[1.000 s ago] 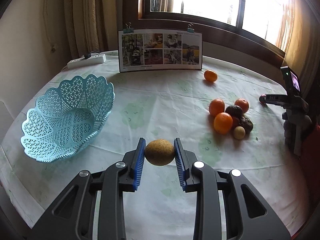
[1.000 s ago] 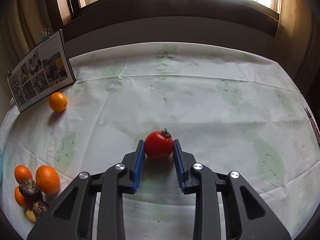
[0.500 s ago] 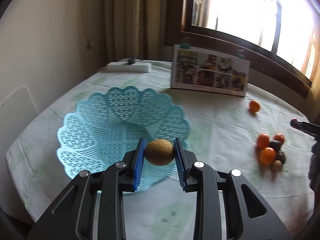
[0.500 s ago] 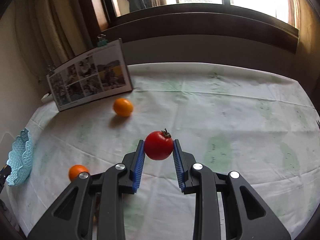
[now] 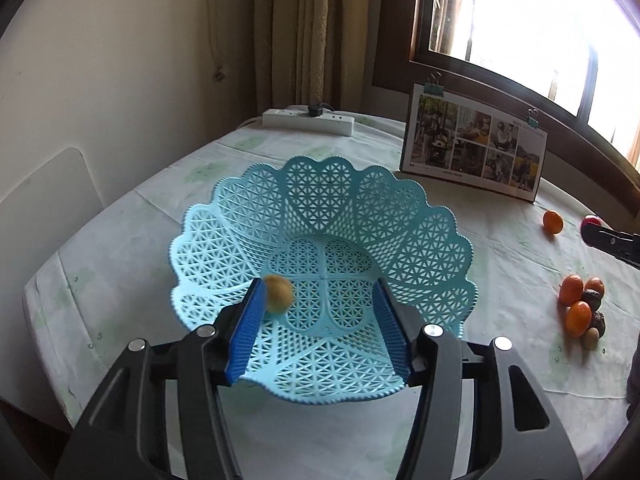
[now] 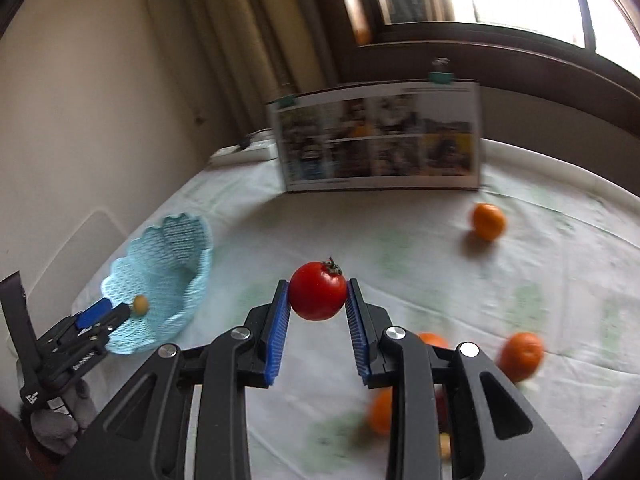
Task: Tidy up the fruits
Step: 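Carry both fruits to the blue basket and open both tools to drop them, then move the right tool to the fruit pile and grasp a large orange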
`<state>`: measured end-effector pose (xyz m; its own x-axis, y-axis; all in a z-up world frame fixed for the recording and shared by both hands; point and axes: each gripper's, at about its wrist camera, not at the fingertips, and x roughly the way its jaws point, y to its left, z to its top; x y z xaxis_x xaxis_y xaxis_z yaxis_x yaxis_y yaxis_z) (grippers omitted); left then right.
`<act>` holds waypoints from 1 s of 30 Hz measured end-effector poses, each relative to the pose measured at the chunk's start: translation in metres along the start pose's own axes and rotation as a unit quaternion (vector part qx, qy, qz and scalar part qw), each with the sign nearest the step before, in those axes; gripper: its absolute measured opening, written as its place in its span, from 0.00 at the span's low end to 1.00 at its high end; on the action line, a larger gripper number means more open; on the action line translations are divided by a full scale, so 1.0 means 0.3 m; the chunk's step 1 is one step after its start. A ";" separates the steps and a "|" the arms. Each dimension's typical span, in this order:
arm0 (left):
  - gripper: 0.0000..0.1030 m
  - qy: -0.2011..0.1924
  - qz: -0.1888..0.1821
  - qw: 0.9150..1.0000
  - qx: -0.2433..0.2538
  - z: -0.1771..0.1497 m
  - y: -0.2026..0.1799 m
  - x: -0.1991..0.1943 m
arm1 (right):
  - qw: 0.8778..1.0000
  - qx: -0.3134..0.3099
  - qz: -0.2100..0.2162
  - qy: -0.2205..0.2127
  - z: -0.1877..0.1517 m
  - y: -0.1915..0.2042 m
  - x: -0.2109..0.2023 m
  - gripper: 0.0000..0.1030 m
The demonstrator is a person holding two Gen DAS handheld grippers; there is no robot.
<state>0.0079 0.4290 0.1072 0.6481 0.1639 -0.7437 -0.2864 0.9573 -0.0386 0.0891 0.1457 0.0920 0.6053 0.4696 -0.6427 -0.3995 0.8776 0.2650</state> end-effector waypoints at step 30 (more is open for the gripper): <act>0.91 -0.034 0.022 0.999 -0.011 -0.021 0.095 -0.101 | 0.996 -0.053 0.067 0.040 0.008 0.368 0.198 0.48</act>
<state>-0.0245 0.4498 0.1244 0.6812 0.2214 -0.6978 -0.3300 0.9437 -0.0227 0.0826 0.2707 0.0847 0.4878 0.5683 -0.6627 -0.5449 0.7913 0.2774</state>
